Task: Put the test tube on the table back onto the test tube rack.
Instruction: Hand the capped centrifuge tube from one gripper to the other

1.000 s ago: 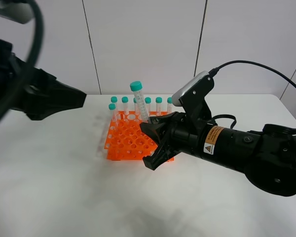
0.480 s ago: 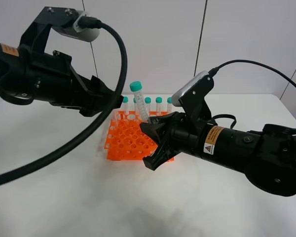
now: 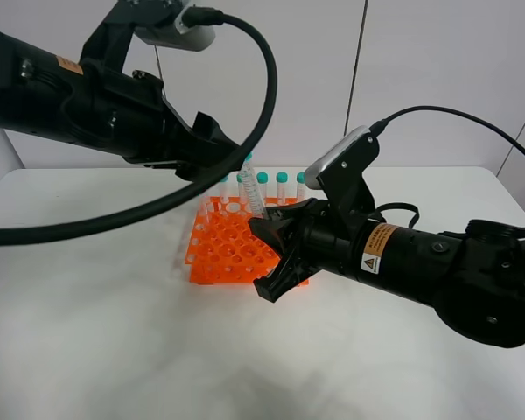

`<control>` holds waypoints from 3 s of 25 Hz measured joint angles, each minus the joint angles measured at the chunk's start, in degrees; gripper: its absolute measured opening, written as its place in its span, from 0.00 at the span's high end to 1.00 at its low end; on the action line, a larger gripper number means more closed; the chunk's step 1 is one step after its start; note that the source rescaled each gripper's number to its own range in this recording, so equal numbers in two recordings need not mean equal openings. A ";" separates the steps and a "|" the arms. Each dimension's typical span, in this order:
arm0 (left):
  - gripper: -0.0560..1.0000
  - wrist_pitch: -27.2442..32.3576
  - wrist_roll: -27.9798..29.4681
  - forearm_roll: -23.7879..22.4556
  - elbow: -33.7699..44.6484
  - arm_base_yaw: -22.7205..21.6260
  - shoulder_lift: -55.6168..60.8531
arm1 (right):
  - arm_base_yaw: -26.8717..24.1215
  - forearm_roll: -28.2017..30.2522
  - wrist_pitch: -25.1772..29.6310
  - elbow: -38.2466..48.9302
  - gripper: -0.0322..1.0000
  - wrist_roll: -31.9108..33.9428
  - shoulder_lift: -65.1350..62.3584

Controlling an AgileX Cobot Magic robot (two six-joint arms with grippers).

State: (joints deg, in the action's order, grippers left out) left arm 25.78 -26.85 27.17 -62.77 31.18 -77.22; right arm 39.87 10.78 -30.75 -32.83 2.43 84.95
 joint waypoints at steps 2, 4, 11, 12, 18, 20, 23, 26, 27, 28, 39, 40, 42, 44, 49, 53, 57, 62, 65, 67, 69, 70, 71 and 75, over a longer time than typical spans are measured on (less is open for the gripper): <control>0.18 0.05 -0.99 0.90 0.00 1.46 -0.06 | 0.00 0.00 -0.10 0.00 0.96 0.00 0.00; 0.18 -0.44 -2.22 1.62 0.00 2.77 -0.06 | 0.00 0.00 -0.05 0.00 0.96 0.00 0.00; 0.18 -1.85 -2.90 5.44 0.00 3.63 -0.06 | 0.00 0.00 -0.10 0.00 0.96 -0.07 0.00; 0.18 -1.65 -2.95 5.60 0.00 3.63 -0.06 | 0.00 0.00 -0.10 0.00 0.96 -0.07 0.00; 0.27 -0.14 -2.94 6.12 0.00 3.63 -0.06 | 0.00 0.00 -0.29 0.00 0.96 -0.07 0.00; 0.29 -0.14 -2.94 6.12 0.00 3.63 -0.11 | 0.00 0.00 -0.68 0.00 0.96 -0.02 0.00; 0.29 -0.38 -2.94 6.25 0.00 3.63 -1.09 | 0.00 -0.04 -1.45 0.00 0.96 -0.02 0.00; 0.29 -0.59 -3.56 7.72 0.00 3.63 -3.86 | 0.00 -0.04 -1.45 0.00 0.96 -0.02 0.00; 0.29 -0.86 -4.13 8.57 0.00 3.63 -4.80 | 0.00 -0.04 -1.45 0.00 0.96 -0.02 0.00; 0.29 -1.30 -4.99 9.55 0.00 3.63 -5.45 | 0.00 -0.04 -1.45 0.00 0.96 -0.02 0.00; 0.29 -2.40 -16.76 22.39 -1.99 3.63 -5.92 | 0.00 -0.04 -0.68 0.00 0.96 -0.08 0.00; 0.30 -1.82 -17.09 22.58 -1.99 3.63 -5.92 | 0.00 -0.04 -0.57 0.00 0.96 -0.08 0.00; 0.30 -1.29 -17.41 22.63 -1.99 3.63 -5.92 | 0.00 -0.04 -0.50 0.00 0.96 -0.18 0.00; 0.30 -1.17 -17.46 22.63 -1.99 3.63 -5.92 | 0.00 -0.04 -0.50 0.00 0.96 -0.18 0.00; 0.30 -1.14 -17.46 22.63 -1.99 3.63 -5.92 | -0.34 -1.19 -0.48 0.00 0.96 -0.57 0.00; 0.30 -1.20 -17.48 22.63 -1.99 2.58 -5.92 | -1.99 -2.56 -0.48 0.00 0.96 -1.15 0.00; 0.32 -1.26 -17.48 22.63 -1.99 1.68 -5.92 | -2.46 -2.72 -0.48 0.00 0.96 -1.16 0.00; 0.47 -1.33 -17.75 22.63 -1.99 1.68 -5.92 | -2.46 -2.61 -0.59 0.00 0.96 -1.32 0.00; 0.55 -1.38 -17.94 22.63 -1.99 1.68 -5.92 | -2.46 -2.61 -1.23 0.00 0.96 -1.32 0.00; 0.65 -1.52 -18.30 22.63 -1.99 1.60 -5.92 | -2.46 -2.61 -1.41 0.00 0.96 -1.32 0.00; 0.79 -1.80 -18.74 22.63 -1.99 1.59 -5.92 | -2.46 -2.61 -1.48 0.00 0.96 -1.32 0.00; 0.85 -1.82 -18.97 22.63 -1.99 1.59 -5.92 | -2.46 -2.61 -1.55 0.00 0.96 -1.32 0.00; 0.92 -1.86 -19.25 22.57 -1.99 1.59 -5.92 | -2.46 -2.60 -1.57 0.00 0.96 -1.32 0.00; 0.94 -1.89 -19.88 22.57 -1.99 1.59 -5.92 | -2.46 -2.60 -1.62 0.00 0.96 -1.32 0.00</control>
State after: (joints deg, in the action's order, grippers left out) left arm 23.89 -46.73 49.74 -64.76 32.77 -83.15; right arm 37.40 8.19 -32.37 -32.83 1.11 84.95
